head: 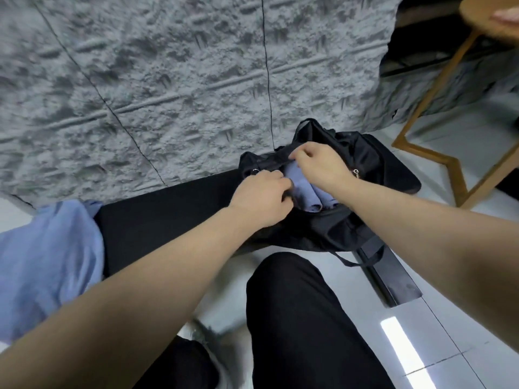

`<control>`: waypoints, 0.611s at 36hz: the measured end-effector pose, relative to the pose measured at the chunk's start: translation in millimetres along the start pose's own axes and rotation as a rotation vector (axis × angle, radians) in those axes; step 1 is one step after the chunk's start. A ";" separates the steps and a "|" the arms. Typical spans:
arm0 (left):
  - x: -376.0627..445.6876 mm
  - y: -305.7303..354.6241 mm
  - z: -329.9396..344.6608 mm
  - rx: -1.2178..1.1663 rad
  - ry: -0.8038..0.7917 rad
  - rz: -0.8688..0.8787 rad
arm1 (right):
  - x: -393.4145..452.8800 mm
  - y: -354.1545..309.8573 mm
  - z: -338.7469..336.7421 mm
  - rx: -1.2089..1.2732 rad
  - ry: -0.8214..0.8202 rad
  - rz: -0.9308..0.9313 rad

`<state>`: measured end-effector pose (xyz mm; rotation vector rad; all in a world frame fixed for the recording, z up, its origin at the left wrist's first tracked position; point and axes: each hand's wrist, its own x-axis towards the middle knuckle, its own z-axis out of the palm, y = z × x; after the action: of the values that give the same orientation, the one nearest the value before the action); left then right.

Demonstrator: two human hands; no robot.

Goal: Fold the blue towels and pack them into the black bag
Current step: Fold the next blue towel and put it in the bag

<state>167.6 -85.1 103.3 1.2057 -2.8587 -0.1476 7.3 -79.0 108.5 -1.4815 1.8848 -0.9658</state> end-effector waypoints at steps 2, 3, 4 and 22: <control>-21.0 -16.8 -2.1 -0.030 0.029 -0.037 | -7.3 -15.2 10.1 -0.011 -0.008 -0.034; -32.2 -25.6 -3.2 -0.040 0.039 -0.058 | -10.8 -22.7 16.5 -0.006 -0.021 -0.043; -43.4 -34.8 -4.4 -0.046 0.046 -0.082 | -14.4 -30.0 23.2 0.005 -0.042 -0.049; -230.3 -206.1 18.7 -0.143 -0.056 -0.697 | -49.5 -126.9 187.6 -0.087 -0.557 0.004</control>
<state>474.0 -61.8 64.8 2.1176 -2.2802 -0.3942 238.9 -85.7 99.6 -1.5904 1.5306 -0.4062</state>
